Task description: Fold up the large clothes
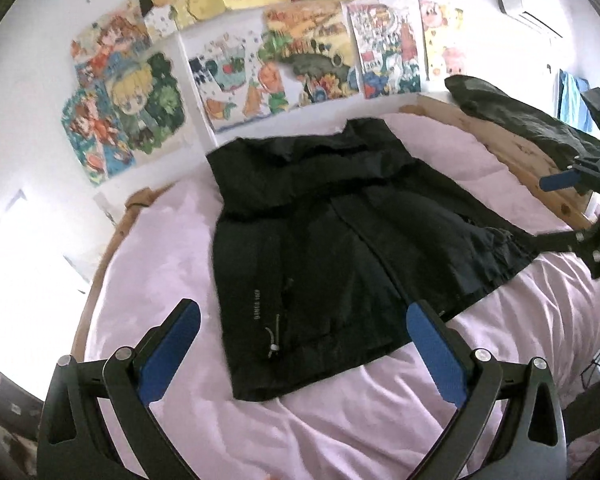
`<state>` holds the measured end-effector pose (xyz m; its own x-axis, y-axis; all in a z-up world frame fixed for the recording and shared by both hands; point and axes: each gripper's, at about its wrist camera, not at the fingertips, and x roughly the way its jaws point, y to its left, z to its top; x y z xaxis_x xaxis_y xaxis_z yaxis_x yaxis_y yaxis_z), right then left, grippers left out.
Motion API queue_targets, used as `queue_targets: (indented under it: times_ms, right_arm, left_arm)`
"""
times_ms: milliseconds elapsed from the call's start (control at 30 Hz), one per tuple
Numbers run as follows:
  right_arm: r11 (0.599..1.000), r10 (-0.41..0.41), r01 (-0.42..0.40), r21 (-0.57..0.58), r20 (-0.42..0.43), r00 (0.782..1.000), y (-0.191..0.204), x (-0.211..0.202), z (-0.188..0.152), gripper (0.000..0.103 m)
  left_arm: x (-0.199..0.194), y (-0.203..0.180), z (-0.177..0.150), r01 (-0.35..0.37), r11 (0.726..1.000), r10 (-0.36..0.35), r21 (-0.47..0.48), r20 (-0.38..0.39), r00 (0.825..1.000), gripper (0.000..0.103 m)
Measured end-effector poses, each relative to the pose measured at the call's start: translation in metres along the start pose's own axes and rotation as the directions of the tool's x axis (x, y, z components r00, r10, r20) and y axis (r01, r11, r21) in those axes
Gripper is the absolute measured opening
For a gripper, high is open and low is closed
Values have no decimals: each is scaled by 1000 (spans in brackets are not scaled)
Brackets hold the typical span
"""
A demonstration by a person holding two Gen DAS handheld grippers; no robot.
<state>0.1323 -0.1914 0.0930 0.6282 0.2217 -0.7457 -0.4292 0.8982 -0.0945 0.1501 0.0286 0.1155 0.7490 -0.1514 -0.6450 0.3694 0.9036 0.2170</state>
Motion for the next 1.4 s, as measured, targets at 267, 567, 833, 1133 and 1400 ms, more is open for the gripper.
queue_targets:
  times_ms: [267, 567, 833, 1133, 1400]
  right_arm:
    - [978, -62, 61, -201, -2, 998, 17, 13, -25, 103]
    - [963, -67, 46, -264, -72, 995, 27, 41, -39, 103]
    - [982, -70, 56, -180, -72, 995, 16, 49, -40, 103]
    - [980, -109, 76, -183, -176, 978, 5, 84, -61, 103]
    - [967, -214, 176, -184, -213, 953, -11, 104, -83, 103]
  left_arm:
    - [11, 18, -6, -25, 995, 25, -92, -2, 1000, 101]
    - [28, 34, -20, -28, 995, 21, -98, -73, 997, 101]
    - [51, 42, -46, 8, 997, -17, -80, -120, 993, 101]
    - [80, 37, -73, 156, 987, -148, 34, -163, 976, 101]
    - [115, 21, -105, 87, 977, -37, 192, -250, 967, 101]
